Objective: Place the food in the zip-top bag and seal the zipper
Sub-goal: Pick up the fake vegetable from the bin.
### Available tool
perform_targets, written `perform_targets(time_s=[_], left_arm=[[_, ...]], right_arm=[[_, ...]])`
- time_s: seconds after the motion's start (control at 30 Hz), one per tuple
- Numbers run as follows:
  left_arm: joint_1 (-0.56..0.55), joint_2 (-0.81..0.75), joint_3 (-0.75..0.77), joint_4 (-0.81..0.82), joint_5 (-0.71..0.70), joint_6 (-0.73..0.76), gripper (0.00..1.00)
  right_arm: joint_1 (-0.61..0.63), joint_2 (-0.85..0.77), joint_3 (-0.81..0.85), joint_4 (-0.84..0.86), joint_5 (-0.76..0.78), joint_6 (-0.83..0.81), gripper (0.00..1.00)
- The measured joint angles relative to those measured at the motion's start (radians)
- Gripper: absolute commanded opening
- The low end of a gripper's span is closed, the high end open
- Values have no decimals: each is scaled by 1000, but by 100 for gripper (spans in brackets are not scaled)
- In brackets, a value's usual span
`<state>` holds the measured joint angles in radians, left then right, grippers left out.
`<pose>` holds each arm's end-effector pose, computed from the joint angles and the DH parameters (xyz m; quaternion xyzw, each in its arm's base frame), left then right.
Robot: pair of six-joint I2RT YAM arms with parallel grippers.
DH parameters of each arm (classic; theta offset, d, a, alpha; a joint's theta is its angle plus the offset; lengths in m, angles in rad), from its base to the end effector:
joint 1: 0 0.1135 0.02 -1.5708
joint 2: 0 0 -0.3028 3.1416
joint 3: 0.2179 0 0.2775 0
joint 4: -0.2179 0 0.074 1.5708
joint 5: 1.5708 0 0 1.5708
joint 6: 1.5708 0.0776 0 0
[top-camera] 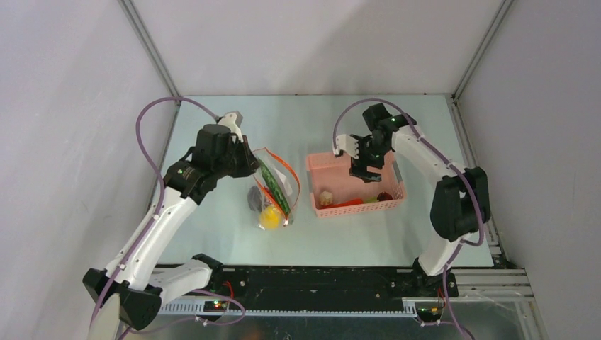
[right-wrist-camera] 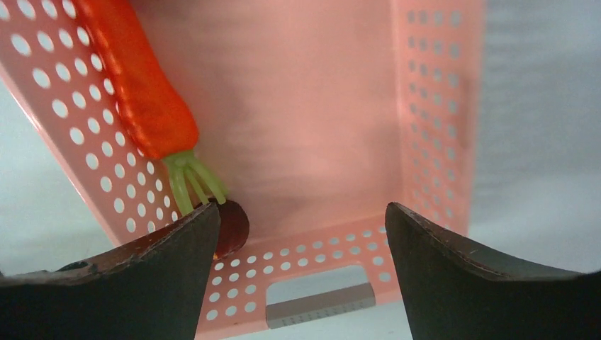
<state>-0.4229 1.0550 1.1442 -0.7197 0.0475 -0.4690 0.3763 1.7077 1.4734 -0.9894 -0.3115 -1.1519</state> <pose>0.2333 -0.1091 0.3715 -0.0098 0.8913 -0.2144 0.3995 0.3531 0.1651 0.2699 -0.6926 0.6840 0.0769 0.2157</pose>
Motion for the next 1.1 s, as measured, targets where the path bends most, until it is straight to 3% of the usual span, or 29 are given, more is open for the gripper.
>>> perform_targets(time_s=[0.4, 1.1], left_arm=[[1, 29, 0, 0, -46, 25, 0], [43, 58, 0, 1, -35, 52, 0]], right_arm=[[-4, 87, -42, -67, 28, -159, 90], [-6, 158, -86, -98, -82, -340, 88]])
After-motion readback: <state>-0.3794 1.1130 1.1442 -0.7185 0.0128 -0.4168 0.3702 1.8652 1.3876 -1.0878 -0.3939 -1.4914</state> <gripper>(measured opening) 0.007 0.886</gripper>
